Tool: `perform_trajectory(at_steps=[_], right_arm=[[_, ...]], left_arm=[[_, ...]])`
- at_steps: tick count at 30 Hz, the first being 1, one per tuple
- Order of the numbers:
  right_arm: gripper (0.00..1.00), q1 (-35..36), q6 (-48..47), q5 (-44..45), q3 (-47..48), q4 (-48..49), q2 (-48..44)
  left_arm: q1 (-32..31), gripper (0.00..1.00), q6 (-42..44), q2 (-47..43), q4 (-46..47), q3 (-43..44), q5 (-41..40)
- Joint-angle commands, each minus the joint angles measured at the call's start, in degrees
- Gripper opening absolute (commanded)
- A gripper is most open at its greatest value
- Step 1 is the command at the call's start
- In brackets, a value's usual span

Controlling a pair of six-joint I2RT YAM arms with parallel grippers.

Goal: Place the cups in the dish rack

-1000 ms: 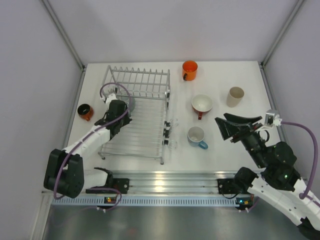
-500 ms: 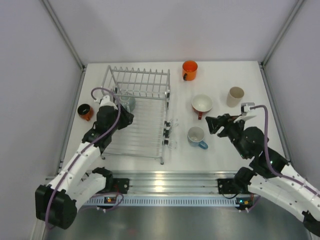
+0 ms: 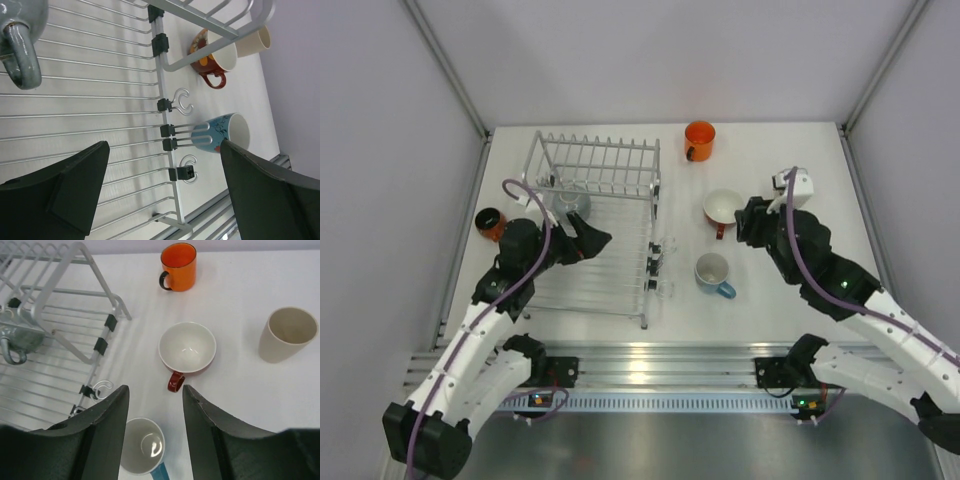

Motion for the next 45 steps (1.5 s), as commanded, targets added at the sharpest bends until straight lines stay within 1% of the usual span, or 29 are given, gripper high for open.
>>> perform_trajectory(at_steps=[1,3,4,6,7,10,12,18,22,28,37,40,41,43,44,45], right_arm=[[0.48,-3.90,0.14,0.29,3.18,-2.22,3.72],[0.48,-6.37,3.38,-2.86,3.45,-2.04,6.44],[0.50,-9.86,4.53,-4.44,3.62,-2.04,7.59],[0.51,-13.74,6.91,-10.06,4.24,-2.31,10.05],[0.51,-17.33,8.75,-11.74,4.50,-2.31,12.76],[0.55,-21.13,9.91,-14.74,5.56,-1.96,18.66],[0.56,-22.11,9.73,-16.41,6.17,-1.35,22.87],[0.52,-25.27,10.52,-19.05,5.65,3.58,30.96],[0.52,-26.77,10.52,-17.91,5.38,6.04,34.32],[0.52,-28.44,10.79,-18.96,6.26,9.03,40.20],[0.49,-28.79,10.87,-20.28,7.67,12.28,48.03],[0.45,-28.79,10.96,-20.72,7.23,13.07,49.44],[0.39,-28.88,10.96,-20.81,7.05,13.33,49.61],[0.31,-28.88,10.61,-20.98,6.88,13.77,49.70],[0.24,-28.79,10.52,-20.81,6.70,13.86,49.61],[0.20,-28.79,10.35,-20.63,6.61,14.04,49.09]], left_arm=[[0.23,0.98,0.78,-2.02,1.70,1.97,3.91],[0.23,0.98,1.13,-2.72,1.70,2.33,5.05],[0.23,0.98,1.31,-2.99,1.70,2.41,5.32],[0.23,0.98,1.13,-3.43,1.70,1.98,5.76],[0.23,0.98,0.96,-4.04,1.70,1.80,6.11],[0.23,0.97,0.08,-5.44,1.70,0.92,6.29],[0.23,0.97,-0.27,-5.80,1.70,0.40,6.38],[0.23,0.96,-0.45,-7.21,1.70,-0.22,5.68],[0.23,0.96,-0.01,-7.30,1.79,-0.05,5.94],[0.23,0.95,-0.80,-7.47,1.70,0.22,5.94],[0.32,0.94,-0.89,-7.91,1.70,0.57,6.29],[0.23,0.93,-0.80,-8.18,1.70,0.66,6.46],[0.23,0.92,-0.71,-8.26,1.70,0.66,6.55],[0.23,0.91,-0.45,-8.44,1.79,0.66,6.73],[0.23,0.90,-0.28,-8.61,1.79,0.57,6.82],[0.23,0.90,-0.10,-8.96,1.79,0.74,6.99]])
